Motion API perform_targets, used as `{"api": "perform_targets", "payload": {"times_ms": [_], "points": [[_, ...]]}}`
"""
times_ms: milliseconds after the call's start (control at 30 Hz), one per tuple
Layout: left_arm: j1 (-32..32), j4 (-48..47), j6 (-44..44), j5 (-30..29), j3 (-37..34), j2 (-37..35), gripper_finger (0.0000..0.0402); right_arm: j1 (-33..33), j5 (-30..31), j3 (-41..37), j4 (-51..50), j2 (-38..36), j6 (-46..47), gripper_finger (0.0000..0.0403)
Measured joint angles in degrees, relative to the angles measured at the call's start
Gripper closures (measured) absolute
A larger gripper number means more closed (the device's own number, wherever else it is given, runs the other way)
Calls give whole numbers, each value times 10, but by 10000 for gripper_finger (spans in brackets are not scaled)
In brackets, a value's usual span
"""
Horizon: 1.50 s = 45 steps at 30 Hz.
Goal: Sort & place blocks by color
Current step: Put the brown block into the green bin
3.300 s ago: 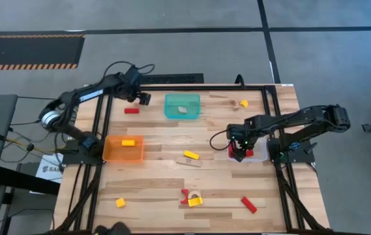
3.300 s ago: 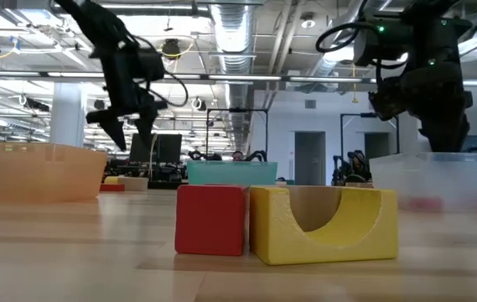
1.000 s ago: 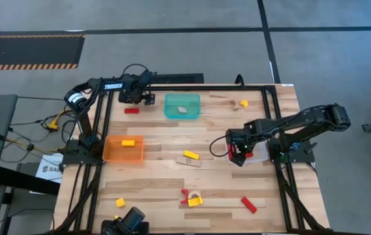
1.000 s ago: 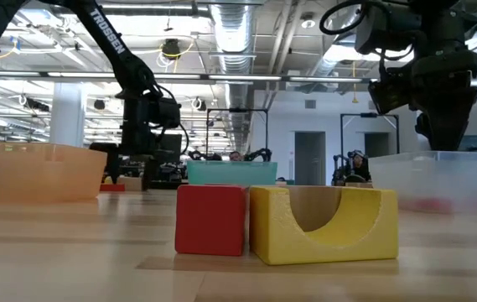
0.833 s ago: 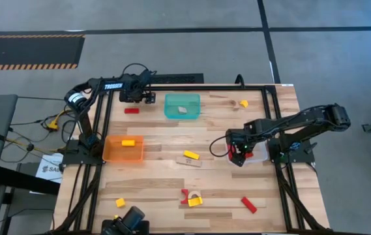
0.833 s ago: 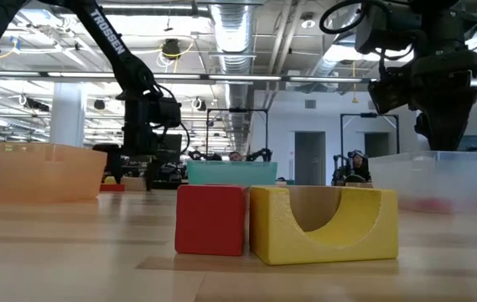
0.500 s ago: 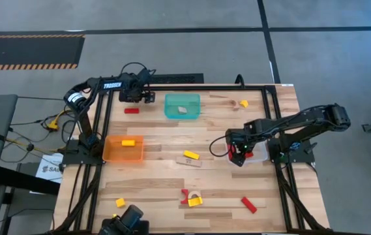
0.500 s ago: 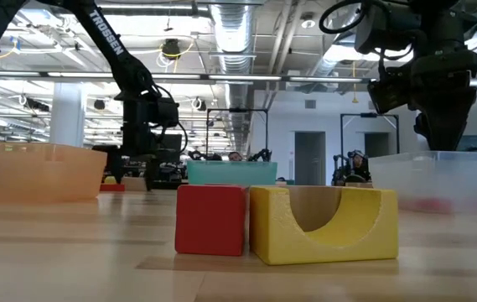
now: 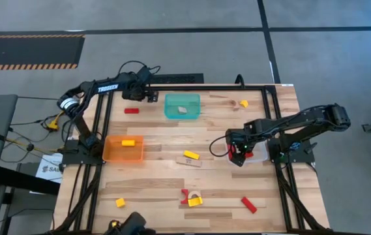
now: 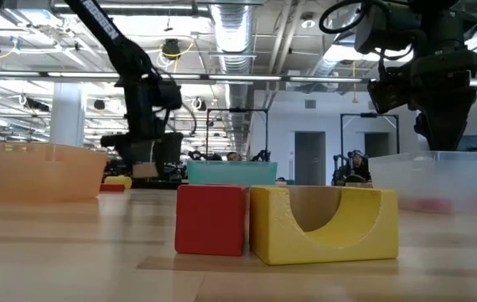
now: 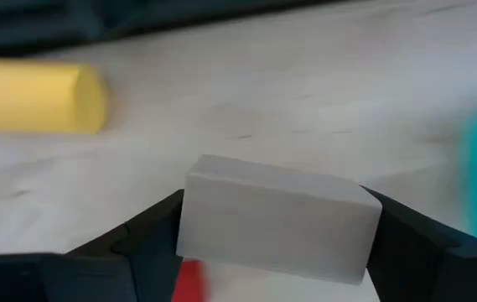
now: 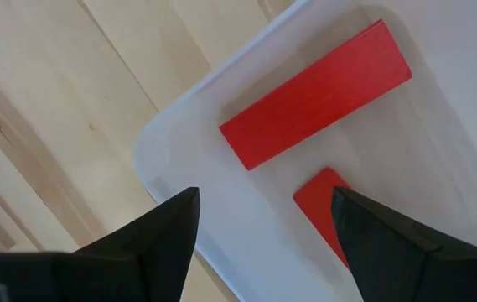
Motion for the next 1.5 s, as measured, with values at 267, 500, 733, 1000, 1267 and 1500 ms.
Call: {"api": "perform_targets", "payload": {"times_ms": [267,500,733,1000,1267,1500], "points": [[-87,153,-13,101,0,-60,129,-1,0,0,4,0,0,110],[-157,303,-64,91,1,-31,130,-1,0,0,7,0,3,110],[-172,348,-76,96,32,25,125,-1,-1,0,8,0,6,110],[-172,312,-15,104,91,57,111,-1,-2,0,8,0,6,110],[-164,289,-9,105,112,58,90,-1,-2,0,8,0,3,110],[-153,266,-10,165,112,58,88,-1,-2,0,8,0,1,110]]}}
